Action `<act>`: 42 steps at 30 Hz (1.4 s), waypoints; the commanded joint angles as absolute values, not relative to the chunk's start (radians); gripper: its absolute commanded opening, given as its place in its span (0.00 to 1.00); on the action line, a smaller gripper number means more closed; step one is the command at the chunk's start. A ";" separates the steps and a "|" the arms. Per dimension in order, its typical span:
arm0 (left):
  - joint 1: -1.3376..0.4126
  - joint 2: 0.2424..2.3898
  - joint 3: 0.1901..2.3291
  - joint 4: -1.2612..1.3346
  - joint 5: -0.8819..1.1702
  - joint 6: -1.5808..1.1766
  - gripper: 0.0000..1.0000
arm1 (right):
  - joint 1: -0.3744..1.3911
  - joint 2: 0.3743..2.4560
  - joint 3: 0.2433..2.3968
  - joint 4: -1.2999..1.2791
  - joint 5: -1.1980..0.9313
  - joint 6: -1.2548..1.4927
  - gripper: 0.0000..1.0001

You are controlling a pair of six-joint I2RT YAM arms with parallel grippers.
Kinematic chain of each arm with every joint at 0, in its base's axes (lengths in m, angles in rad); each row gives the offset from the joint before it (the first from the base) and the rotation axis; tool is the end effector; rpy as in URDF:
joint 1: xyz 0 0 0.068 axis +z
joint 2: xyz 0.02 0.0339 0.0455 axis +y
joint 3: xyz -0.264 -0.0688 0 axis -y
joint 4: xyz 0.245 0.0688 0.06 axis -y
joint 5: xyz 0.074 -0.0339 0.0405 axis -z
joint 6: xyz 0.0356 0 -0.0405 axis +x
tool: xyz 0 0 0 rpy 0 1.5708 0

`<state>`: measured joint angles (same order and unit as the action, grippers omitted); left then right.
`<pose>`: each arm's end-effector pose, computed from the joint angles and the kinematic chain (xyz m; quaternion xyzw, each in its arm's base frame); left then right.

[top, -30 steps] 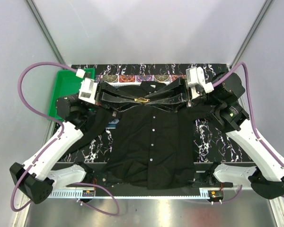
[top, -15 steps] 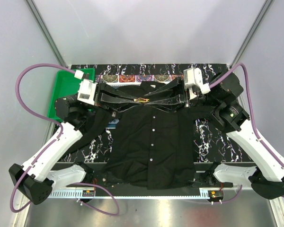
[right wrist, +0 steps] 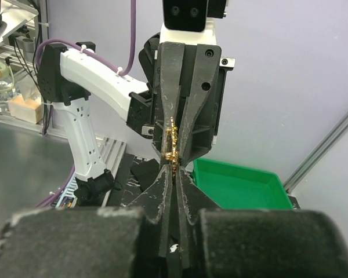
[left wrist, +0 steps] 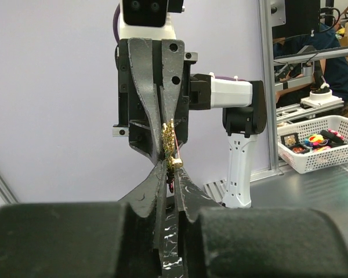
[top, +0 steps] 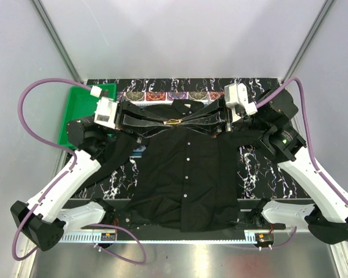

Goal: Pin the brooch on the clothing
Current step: Open the brooch.

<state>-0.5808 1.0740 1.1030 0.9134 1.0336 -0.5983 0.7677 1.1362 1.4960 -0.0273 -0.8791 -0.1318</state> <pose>0.1434 -0.1307 0.4873 0.4675 0.2728 -0.5866 0.6024 0.1309 0.1645 0.5269 -0.5404 0.3223 0.4650 0.6228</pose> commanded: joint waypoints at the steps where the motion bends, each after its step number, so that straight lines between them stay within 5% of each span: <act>1: -0.589 1.043 1.089 0.928 1.032 -0.546 0.14 | 0.775 1.124 1.529 -0.008 -0.833 -0.130 0.03; 14: -0.591 0.920 1.089 0.473 0.911 -0.175 0.68 | 0.773 1.117 1.542 -0.080 -0.787 -0.186 0.00; 22: -0.591 0.928 1.167 0.336 0.833 -0.041 0.67 | 0.778 1.120 1.545 -0.159 -0.750 -0.267 0.00; 42: -0.630 0.954 1.192 0.382 0.865 -0.044 0.44 | 0.856 1.123 1.552 -0.244 -0.623 -0.409 0.00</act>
<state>-0.6224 0.9531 1.1461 0.3378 0.8810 -0.0708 0.8261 1.1324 1.5150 -0.2329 -0.6697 -0.3622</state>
